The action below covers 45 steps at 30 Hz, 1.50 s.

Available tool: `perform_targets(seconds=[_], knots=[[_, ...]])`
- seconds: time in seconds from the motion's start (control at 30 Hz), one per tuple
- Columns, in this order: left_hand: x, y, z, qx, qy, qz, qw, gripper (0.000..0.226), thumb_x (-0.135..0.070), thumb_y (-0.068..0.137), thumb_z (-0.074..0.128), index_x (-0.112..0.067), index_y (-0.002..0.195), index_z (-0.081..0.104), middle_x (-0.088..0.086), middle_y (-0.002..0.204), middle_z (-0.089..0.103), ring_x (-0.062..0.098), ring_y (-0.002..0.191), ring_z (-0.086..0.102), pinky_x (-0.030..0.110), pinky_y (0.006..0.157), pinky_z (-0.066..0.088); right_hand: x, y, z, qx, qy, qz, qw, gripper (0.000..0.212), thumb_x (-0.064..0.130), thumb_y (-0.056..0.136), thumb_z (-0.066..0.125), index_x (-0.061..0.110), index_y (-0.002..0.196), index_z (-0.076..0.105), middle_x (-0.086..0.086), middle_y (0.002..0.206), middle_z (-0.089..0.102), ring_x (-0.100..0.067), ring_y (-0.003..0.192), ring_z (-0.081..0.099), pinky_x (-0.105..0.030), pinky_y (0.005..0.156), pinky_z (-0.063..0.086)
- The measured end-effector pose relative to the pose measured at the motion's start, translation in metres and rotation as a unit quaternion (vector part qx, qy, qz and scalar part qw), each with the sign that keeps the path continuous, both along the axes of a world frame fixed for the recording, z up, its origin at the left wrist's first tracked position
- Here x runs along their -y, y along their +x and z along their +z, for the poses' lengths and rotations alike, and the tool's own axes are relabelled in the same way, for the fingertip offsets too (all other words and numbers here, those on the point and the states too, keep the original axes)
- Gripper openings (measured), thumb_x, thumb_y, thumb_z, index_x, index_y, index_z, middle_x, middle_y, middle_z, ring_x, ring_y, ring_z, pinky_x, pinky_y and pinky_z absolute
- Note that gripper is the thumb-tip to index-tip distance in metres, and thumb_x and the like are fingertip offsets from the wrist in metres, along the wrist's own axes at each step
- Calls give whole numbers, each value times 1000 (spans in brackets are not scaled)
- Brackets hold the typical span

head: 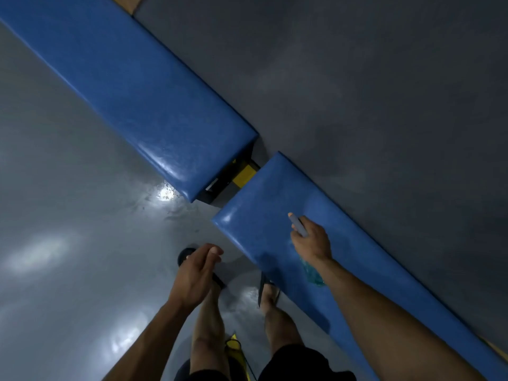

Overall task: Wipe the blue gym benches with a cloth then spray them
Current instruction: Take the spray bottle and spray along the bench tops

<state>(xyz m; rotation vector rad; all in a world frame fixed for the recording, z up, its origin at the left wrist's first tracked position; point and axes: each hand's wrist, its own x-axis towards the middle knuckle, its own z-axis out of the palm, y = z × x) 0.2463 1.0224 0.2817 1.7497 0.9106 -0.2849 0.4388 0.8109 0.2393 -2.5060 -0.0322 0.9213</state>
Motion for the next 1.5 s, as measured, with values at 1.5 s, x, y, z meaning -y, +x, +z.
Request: perform_targets(seconds=[1.5], knots=[[-266, 27, 9, -17, 9, -16, 1000, 33, -44, 103, 38, -27, 97, 66, -9, 92, 70, -2, 79, 63, 18, 67, 46, -248, 82, -23, 35, 32, -143, 989, 21, 38, 70, 50, 30, 86, 60, 1, 81, 66, -28, 76, 69, -47, 73, 61]])
